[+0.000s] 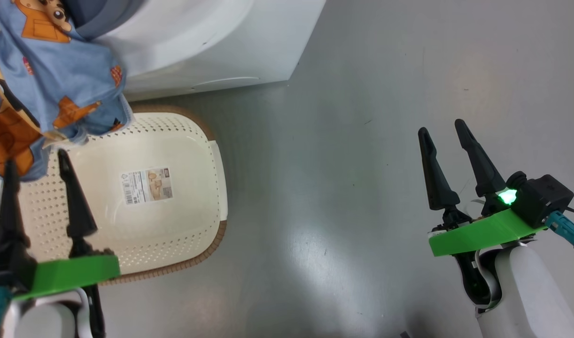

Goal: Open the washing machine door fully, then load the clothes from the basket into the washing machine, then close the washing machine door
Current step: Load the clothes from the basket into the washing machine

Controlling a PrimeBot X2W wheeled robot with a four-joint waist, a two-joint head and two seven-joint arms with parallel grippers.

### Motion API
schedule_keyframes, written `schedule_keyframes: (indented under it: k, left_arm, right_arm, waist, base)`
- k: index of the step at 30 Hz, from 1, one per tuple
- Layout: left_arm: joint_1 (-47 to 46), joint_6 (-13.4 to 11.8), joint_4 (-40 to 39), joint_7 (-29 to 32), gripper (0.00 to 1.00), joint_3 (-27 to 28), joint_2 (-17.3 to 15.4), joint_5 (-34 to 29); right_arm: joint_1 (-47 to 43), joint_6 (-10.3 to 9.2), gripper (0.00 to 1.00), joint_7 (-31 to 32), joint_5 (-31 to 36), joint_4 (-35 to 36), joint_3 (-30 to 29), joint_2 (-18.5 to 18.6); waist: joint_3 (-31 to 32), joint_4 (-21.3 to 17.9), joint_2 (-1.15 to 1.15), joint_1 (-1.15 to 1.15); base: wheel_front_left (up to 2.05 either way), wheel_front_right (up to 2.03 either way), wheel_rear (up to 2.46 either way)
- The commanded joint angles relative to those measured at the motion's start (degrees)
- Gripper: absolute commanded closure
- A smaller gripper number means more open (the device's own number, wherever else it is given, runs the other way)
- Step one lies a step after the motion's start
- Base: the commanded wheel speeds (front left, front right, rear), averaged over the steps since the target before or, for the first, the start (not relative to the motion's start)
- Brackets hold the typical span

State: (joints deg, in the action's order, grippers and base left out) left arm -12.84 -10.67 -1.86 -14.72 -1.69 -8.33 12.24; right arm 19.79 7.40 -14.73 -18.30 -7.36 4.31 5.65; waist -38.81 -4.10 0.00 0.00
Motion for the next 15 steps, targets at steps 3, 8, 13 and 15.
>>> schedule_keyframes:
  k: [3,8,13,15]
  left_arm:
    - [3.40,1.23,-0.40,-0.28,0.00,3.01,0.73,-1.17]
    - [5.77,2.30,0.29,-0.28,0.00,3.87,2.00,-2.33]
    - [7.82,3.08,1.16,-0.28,0.00,4.62,2.43,-2.97]
    - [8.60,3.42,1.48,-0.28,0.00,5.03,2.58,-3.15]
  right_arm:
    - [-1.80,0.09,0.00,-0.27,-0.10,0.92,1.29,0.05]
    - [-1.89,0.09,0.00,-0.27,-0.04,0.91,1.34,0.07]
    - [-1.93,0.09,0.00,-0.27,-0.05,0.90,1.29,0.07]
    - [-1.98,0.09,0.00,-0.27,-0.09,0.90,1.28,0.10]
  waist:
    - [0.16,-0.01,0.00,0.00]
    - [0.21,0.00,0.00,0.00]
    - [0.19,-0.05,0.00,0.00]
    - [0.16,-0.06,0.00,0.00]
  base:
    - [0.00,0.00,0.00]
    - [0.00,0.00,0.00]
    - [0.00,0.00,0.00]
    - [0.00,0.00,0.00]
